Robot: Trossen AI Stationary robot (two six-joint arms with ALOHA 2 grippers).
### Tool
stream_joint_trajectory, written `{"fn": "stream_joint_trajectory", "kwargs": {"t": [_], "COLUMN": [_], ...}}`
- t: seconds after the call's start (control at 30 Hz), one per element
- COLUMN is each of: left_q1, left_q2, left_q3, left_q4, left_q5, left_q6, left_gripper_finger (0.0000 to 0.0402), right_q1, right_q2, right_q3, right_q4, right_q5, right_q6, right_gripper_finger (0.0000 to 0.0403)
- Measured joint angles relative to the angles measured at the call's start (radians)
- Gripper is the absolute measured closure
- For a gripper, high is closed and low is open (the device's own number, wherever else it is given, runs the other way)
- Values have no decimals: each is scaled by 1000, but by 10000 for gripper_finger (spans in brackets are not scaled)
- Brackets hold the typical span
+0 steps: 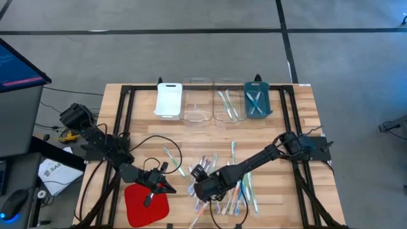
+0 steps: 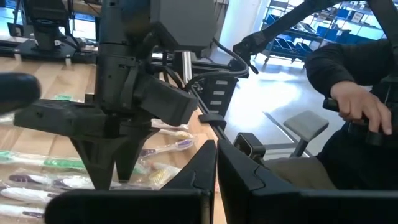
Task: Pick & Place Toothbrushes
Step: Put the violet toothbrush into the white bin
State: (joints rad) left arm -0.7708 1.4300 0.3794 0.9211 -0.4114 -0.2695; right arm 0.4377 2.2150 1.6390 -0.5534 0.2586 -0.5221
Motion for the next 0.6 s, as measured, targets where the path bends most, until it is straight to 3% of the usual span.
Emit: {"fn": "stream_joint_trajectory", "kwargs": {"t": [0.6], "left_q1": [0], "left_q2": [0], "left_q3": [0], "left_q4": [0], "left_q5": [0], "left_q6": [3], "left_gripper_finger": [394], "right_q1": [-46], "right_q2": [0], "right_q3": [0], "right_q4": [0], "right_q5": [-26], "right_q6": [45], "right_gripper_finger": [313]}}
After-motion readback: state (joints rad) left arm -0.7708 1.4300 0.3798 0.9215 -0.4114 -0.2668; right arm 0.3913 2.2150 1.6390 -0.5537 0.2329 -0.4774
